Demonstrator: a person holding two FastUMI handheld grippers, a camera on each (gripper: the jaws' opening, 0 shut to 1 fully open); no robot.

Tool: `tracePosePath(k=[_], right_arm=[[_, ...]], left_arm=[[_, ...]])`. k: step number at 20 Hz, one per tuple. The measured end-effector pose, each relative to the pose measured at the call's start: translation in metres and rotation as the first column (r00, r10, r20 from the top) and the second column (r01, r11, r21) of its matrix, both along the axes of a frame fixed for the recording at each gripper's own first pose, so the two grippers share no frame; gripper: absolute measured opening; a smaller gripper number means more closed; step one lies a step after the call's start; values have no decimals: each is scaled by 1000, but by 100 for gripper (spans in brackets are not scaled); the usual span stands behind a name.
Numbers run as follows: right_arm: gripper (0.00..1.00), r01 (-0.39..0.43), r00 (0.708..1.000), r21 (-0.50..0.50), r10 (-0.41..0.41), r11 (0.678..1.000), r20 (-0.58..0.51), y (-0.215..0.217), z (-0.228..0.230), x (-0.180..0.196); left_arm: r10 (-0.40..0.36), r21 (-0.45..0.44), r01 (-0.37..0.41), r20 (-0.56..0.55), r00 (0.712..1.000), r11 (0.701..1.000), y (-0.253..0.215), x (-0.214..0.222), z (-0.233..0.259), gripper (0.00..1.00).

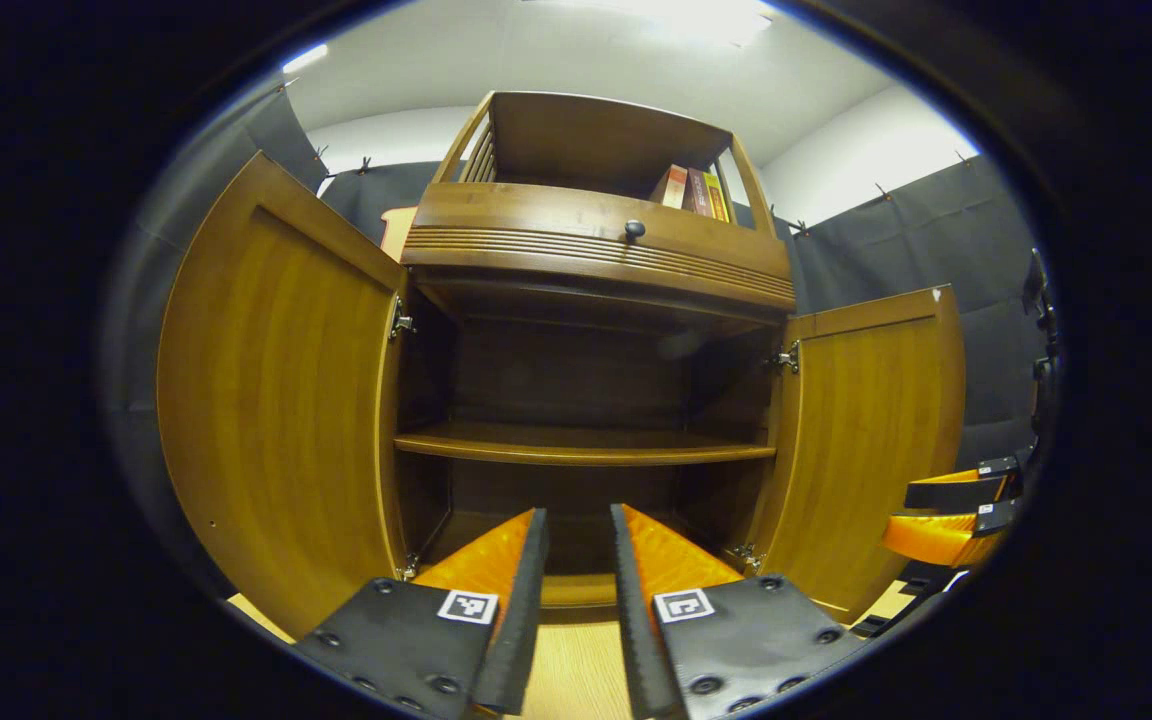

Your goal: Open the right door of the double-door shoe cabinet with the right hand, and open the left door with the left hand.

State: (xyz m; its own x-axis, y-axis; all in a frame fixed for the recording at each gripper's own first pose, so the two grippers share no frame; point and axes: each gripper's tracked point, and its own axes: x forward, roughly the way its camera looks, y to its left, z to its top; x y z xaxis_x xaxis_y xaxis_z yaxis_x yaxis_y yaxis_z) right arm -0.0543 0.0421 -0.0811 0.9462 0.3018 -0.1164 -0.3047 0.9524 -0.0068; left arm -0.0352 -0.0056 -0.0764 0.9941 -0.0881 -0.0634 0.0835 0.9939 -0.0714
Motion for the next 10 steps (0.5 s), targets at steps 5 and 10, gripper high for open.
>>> tracePosePath(k=[5,10], right_arm=[[88,-7,1000,9,7,1000,6,-14,0,-4],[88,-31,1000,19,31,999,3,-15,-1,-5]], left_arm=[[47,29,-47,26,999,998,-9,2,-1,70],[75,41,-75,21,997,996,-9,-2,-9,97]])
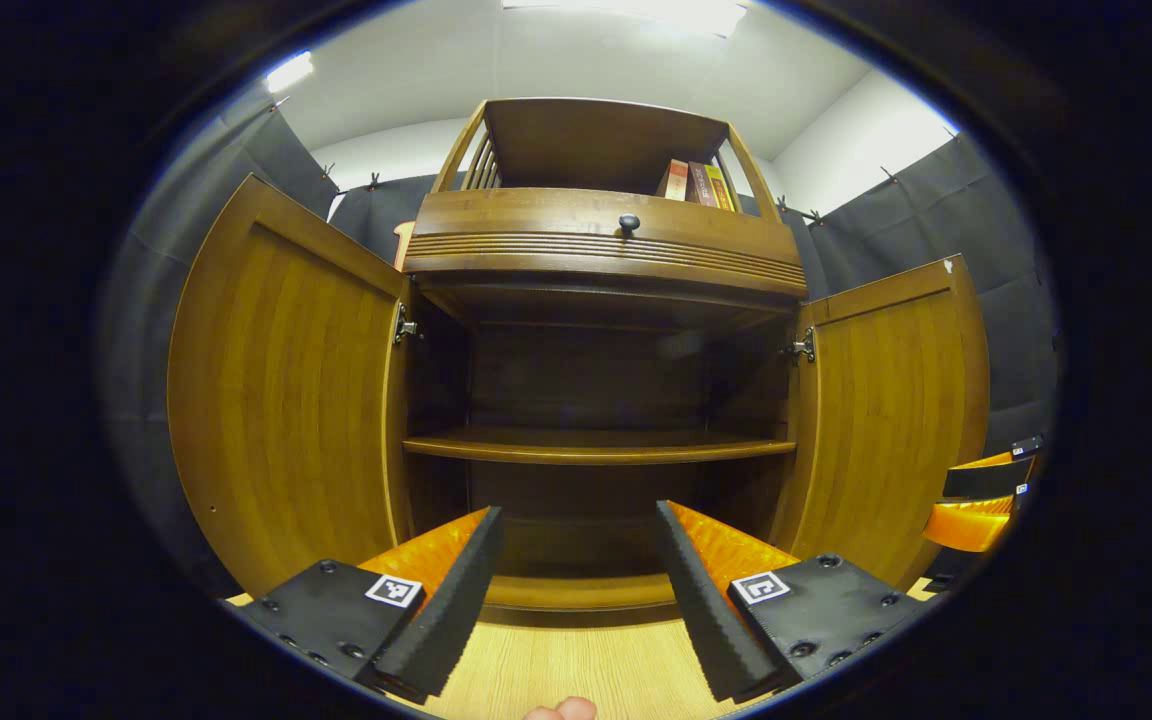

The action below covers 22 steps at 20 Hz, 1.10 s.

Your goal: Open the right door of the double-door shoe cabinet with the right hand, and open the left door with the left hand.

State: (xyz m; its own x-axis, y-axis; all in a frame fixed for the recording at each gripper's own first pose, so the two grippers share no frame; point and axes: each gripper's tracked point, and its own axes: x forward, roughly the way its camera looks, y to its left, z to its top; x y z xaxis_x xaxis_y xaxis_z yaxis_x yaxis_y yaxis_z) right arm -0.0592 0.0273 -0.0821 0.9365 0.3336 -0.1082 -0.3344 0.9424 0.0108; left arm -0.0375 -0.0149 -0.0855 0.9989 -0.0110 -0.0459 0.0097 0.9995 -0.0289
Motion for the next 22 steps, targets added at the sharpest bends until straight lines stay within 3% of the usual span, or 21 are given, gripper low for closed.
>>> tracePosePath(k=[6,22], right_arm=[[88,2,1000,35,-2,999,-10,7,-4,2],[88,39,999,77,-38,996,-13,2,-4,3]], left_arm=[[96,49,-96,7,995,994,10,4,0,99],[55,78,-58,47,997,995,12,0,5,97]])
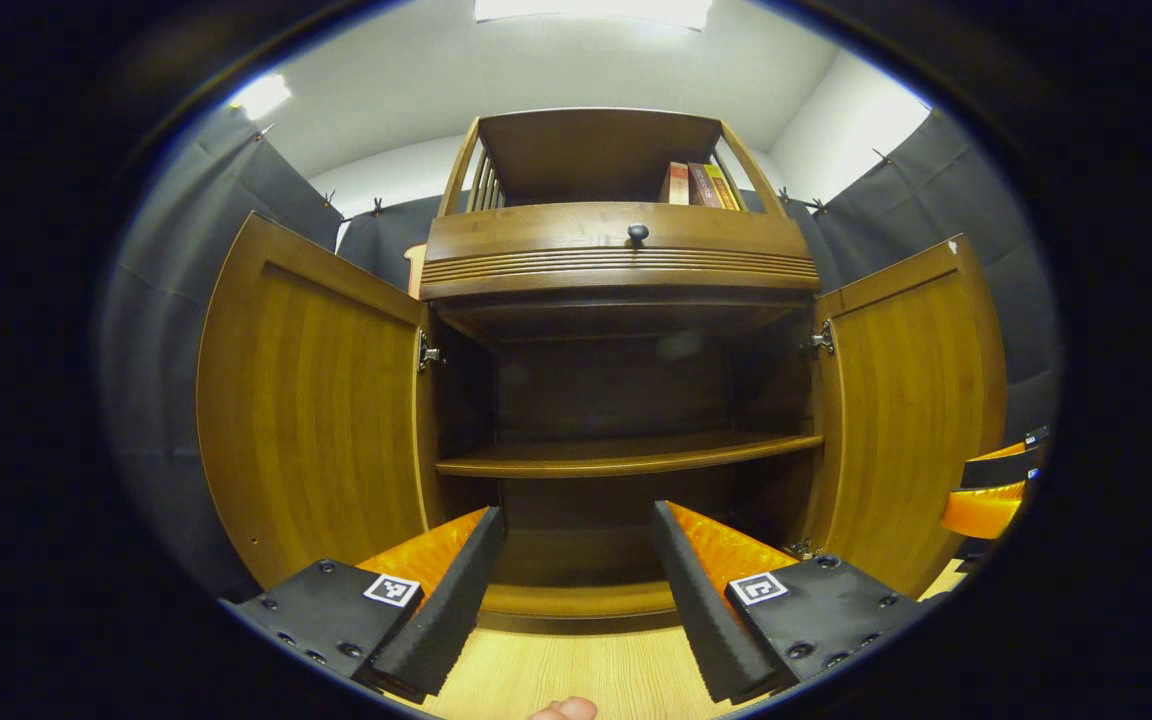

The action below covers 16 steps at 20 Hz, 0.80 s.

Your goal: Open the right door of the double-door shoe cabinet with the right hand, and open the left door with the left hand.

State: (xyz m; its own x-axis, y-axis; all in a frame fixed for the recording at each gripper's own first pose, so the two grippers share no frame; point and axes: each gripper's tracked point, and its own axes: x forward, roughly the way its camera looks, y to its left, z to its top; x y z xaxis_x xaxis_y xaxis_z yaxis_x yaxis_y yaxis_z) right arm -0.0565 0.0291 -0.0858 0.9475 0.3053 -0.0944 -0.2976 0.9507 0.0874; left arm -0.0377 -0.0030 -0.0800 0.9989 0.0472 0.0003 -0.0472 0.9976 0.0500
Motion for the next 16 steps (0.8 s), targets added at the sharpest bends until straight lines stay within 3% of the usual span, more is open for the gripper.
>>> tracePosePath(k=[16], right_arm=[[88,14,1000,-8,-14,1000,-2,-4,1,-1]], left_arm=[[-13,-20,13,3,1000,1000,1,-5,2,95]])
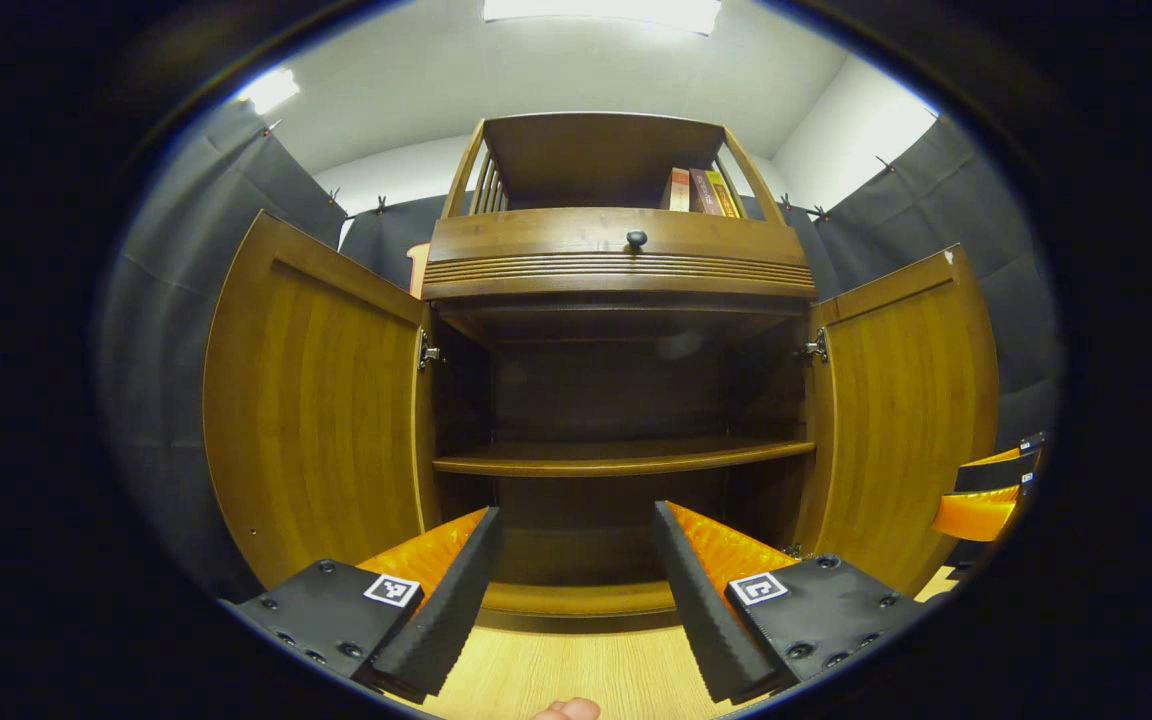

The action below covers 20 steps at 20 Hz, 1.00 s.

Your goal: Open the right door of the double-door shoe cabinet with the right hand, and open the left door with the left hand.

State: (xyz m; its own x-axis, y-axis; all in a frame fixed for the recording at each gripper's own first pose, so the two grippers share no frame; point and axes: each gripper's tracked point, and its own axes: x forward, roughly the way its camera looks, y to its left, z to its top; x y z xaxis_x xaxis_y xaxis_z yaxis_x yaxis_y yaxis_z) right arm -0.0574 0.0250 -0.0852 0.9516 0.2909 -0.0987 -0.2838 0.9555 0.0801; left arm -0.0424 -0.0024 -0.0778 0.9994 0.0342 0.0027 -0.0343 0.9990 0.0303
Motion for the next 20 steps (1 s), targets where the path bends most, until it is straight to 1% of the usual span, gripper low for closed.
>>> tracePosePath(k=[2,4,7,20], right_arm=[[88,10,1000,1,-10,1000,2,3,-1,1],[88,18,1000,6,-18,1000,3,5,0,2],[88,20,1000,6,-20,1000,8,8,1,3],[88,-22,1000,-9,22,1000,-5,8,-2,0]], left_arm=[[-13,6,13,1,1000,1000,1,2,2,97],[-20,12,20,-1,1000,1000,4,5,3,95],[-31,8,31,-3,1000,999,7,5,2,96],[6,-25,-6,-8,1000,1000,7,2,-3,96]])
